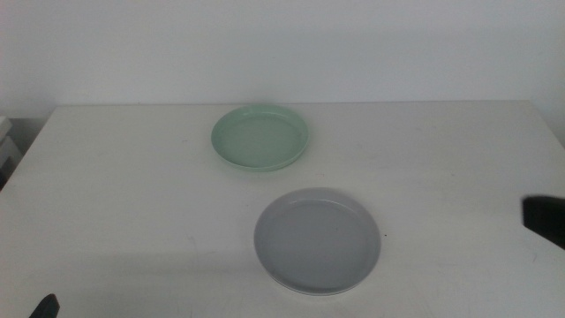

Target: Stack the three bowls on top of each other.

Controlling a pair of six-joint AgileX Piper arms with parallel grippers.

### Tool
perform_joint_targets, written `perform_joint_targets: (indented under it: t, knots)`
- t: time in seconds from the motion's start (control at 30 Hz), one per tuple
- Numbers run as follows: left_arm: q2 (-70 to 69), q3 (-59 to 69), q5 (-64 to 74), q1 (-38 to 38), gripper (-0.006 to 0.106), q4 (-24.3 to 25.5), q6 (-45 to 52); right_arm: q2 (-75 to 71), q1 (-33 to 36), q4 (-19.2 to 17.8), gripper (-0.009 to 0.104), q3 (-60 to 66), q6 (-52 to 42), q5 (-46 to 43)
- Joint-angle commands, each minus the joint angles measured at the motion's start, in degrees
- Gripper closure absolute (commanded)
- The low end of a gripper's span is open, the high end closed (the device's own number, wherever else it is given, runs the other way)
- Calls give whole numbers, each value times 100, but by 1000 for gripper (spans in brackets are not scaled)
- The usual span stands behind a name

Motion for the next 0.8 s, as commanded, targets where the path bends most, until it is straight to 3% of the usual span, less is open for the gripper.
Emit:
perform_joint_targets:
  t: [0.0, 0.6, 0.77]
  knots:
    - [-72, -27, -408, 6, 3, -29, -73, -217, -50, -50, 41, -114, 100, -167]
    - [-73, -37, -423, 6, 3, 29, -66, -421, -50, -146, 41, -114, 106, -187]
    - [458, -520, -548, 6, 3, 61, -66, -421, -50, -146, 41, -114, 106, -187]
